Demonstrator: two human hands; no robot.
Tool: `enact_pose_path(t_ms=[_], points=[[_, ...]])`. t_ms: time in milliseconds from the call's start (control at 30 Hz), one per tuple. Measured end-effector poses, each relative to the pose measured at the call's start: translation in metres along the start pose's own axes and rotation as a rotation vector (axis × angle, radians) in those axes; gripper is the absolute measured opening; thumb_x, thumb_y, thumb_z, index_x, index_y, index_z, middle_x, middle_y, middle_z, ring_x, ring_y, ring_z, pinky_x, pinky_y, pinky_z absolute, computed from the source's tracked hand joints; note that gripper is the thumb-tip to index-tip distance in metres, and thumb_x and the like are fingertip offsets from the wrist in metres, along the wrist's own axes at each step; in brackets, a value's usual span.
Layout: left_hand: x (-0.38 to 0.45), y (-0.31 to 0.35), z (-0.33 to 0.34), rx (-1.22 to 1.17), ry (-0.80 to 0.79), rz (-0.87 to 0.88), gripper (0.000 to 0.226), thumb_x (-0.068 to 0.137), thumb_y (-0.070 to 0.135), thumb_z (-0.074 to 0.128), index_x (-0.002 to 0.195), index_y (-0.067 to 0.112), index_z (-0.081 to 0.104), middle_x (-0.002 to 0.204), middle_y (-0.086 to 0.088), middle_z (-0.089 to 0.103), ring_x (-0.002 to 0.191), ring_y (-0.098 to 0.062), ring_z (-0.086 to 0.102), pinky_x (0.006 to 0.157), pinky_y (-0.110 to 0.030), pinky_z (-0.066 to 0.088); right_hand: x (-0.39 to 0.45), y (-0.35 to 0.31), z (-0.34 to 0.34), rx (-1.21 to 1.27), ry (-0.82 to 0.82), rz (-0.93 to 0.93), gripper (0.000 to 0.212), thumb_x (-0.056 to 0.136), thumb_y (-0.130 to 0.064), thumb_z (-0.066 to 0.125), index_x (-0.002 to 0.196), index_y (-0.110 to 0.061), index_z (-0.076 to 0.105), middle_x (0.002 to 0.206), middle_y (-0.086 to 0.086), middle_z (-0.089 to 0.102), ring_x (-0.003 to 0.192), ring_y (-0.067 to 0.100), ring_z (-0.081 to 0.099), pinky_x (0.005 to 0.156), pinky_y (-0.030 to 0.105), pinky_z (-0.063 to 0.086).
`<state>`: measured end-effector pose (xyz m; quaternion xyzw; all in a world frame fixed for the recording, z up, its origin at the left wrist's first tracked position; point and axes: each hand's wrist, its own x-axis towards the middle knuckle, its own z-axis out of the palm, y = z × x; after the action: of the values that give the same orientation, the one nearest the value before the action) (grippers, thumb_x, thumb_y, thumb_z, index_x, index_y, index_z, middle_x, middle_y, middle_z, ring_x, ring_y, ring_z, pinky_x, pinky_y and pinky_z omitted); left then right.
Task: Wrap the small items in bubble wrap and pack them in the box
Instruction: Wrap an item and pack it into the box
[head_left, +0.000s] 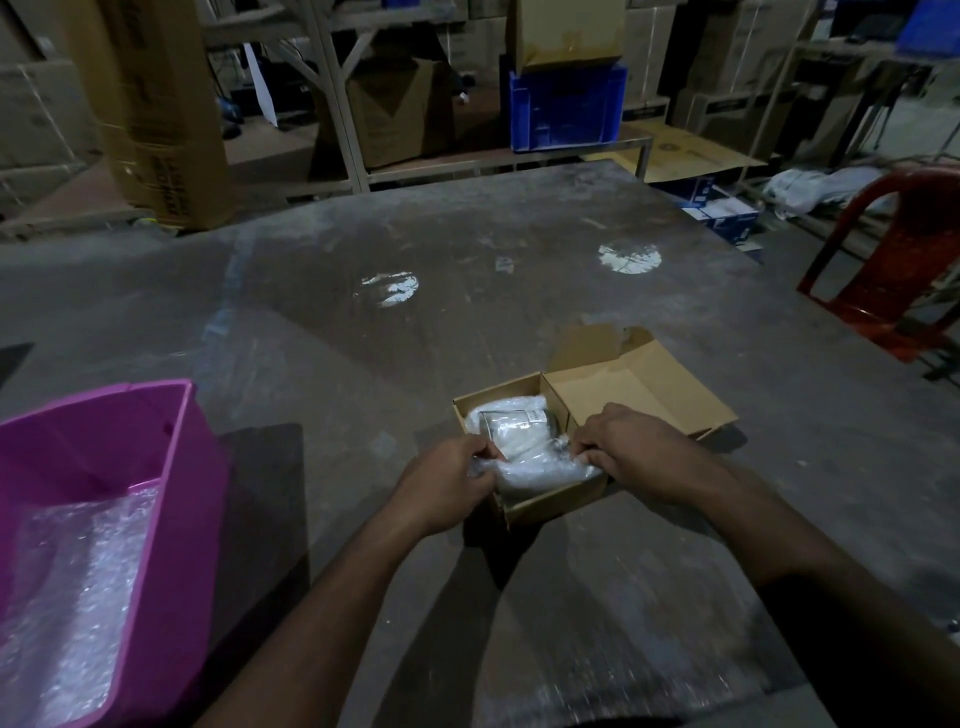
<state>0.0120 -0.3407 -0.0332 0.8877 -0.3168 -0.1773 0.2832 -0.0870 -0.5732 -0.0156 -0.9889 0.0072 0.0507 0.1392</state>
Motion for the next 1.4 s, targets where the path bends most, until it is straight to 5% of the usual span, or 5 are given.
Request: enact_pose_path(t_ms=[267,600,867,1200,1400], points=[[0.007,0.022,0.003,0.271,0.012,0.085,0.021,0.086,0.031,0.071,0.105,0.026,0.078,0.116,-0.001,0.060,0.105,-0.017,0.059,0.078,-0.028,0.049,0.004,-0.003,-0.003,-0.086,-0.015,-0.037,0.016,0.098,-0.025,0.059,0.108,-0.028,0.071,0.102,-0.006,0.066,0.100,0.013,0.046,0.081,0.036,0.047],[0.014,0.047,0.018,0.767,-0.030,0.083,0.028,0.090,0.038,0.068,0.112,0.023,0.075,0.118,-0.003,0.066,0.116,-0.026,0.055,0.092,-0.038,0.047,0.014,0.000,0.004,-0.090,-0.004,0.026,0.012,0.084,-0.026,0.067,0.093,-0.033,0.069,0.090,-0.005,0.054,0.091,0.020,0.057,0.072,0.033,0.047],[0.020,0.050,0.020,0.795,-0.016,0.035,0.026,0.085,0.033,0.073,0.103,0.014,0.073,0.106,-0.007,0.072,0.104,-0.027,0.066,0.076,-0.031,0.043,0.021,0.003,0.001,-0.045,-0.036,0.084,0.024,0.077,-0.022,0.071,0.082,-0.039,0.055,0.089,-0.009,0.045,0.089,0.017,0.056,0.071,0.034,0.051],[0.026,0.046,0.022,0.756,-0.022,-0.024,0.030,0.091,0.033,0.067,0.112,0.012,0.069,0.116,-0.009,0.071,0.108,-0.027,0.068,0.085,-0.033,0.049,0.030,-0.008,-0.001,-0.273,-0.097,-0.067,0.017,0.082,-0.014,0.066,0.082,-0.029,0.058,0.086,-0.003,0.060,0.088,0.018,0.053,0.066,0.030,0.039],[0.028,0.038,0.023,0.681,-0.065,-0.037,0.031,0.085,0.033,0.073,0.112,0.018,0.073,0.112,-0.007,0.072,0.106,-0.026,0.069,0.083,-0.033,0.051,0.026,0.002,-0.005,-0.056,-0.129,-0.141,0.022,0.076,-0.013,0.065,0.092,-0.029,0.062,0.087,-0.011,0.059,0.085,0.011,0.052,0.074,0.036,0.047]])
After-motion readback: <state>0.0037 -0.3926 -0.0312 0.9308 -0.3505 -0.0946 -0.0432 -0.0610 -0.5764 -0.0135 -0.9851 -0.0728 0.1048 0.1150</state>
